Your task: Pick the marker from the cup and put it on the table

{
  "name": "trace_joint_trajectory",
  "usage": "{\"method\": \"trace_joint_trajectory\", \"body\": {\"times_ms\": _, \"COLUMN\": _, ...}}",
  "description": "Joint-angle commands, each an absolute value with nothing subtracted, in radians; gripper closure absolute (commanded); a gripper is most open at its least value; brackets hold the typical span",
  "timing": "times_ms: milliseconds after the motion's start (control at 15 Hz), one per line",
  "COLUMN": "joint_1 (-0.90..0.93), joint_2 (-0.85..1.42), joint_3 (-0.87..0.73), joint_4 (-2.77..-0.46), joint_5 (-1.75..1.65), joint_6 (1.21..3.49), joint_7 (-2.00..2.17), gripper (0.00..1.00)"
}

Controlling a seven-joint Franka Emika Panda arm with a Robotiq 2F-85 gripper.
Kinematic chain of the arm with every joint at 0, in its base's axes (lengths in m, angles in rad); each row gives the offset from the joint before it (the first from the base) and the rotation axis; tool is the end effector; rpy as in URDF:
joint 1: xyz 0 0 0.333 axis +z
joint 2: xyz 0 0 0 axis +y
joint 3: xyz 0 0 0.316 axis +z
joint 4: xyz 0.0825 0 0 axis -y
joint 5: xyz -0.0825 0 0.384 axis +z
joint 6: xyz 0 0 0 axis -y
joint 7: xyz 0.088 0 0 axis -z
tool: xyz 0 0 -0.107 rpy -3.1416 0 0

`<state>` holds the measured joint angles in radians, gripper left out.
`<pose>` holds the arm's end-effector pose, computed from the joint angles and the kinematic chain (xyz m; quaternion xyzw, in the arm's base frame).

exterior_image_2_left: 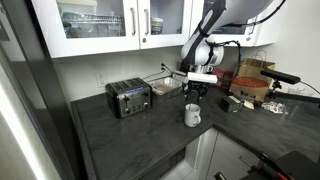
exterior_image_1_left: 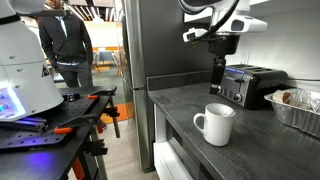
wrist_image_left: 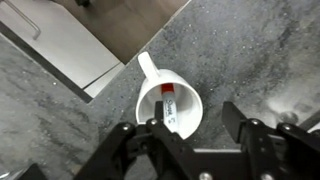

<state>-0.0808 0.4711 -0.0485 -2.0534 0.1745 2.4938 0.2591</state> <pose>0.5861 -0.0769 0.2023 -0.9649 0.2589 0.0170 0.0395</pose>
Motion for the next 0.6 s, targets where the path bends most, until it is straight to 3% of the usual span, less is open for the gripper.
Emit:
{"method": "trace_joint_trajectory", "body": {"times_ms": 0, "joint_1": -0.092, "joint_2": 0.512, "joint_3": -0.047, "joint_4": -2.018, "joint_5": 0.207, "joint_6": 2.497, "joint_7": 0.229, "gripper": 0.41}}
{"method": "trace_joint_trajectory", "body": {"times_ms": 267, "joint_1": -0.102, "joint_2": 0.553, "joint_3": -0.047, "joint_4": -1.990, "joint_5": 0.214, "joint_6": 2.486, "joint_7": 0.230, "gripper": 0.48}}
{"method": "trace_joint_trajectory", "body": {"times_ms": 533, "joint_1": -0.116, "joint_2": 0.590, "joint_3": -0.044, "joint_4": -1.966, "joint_5": 0.226, "joint_6": 2.477, "joint_7": 0.227, "gripper": 0.42}}
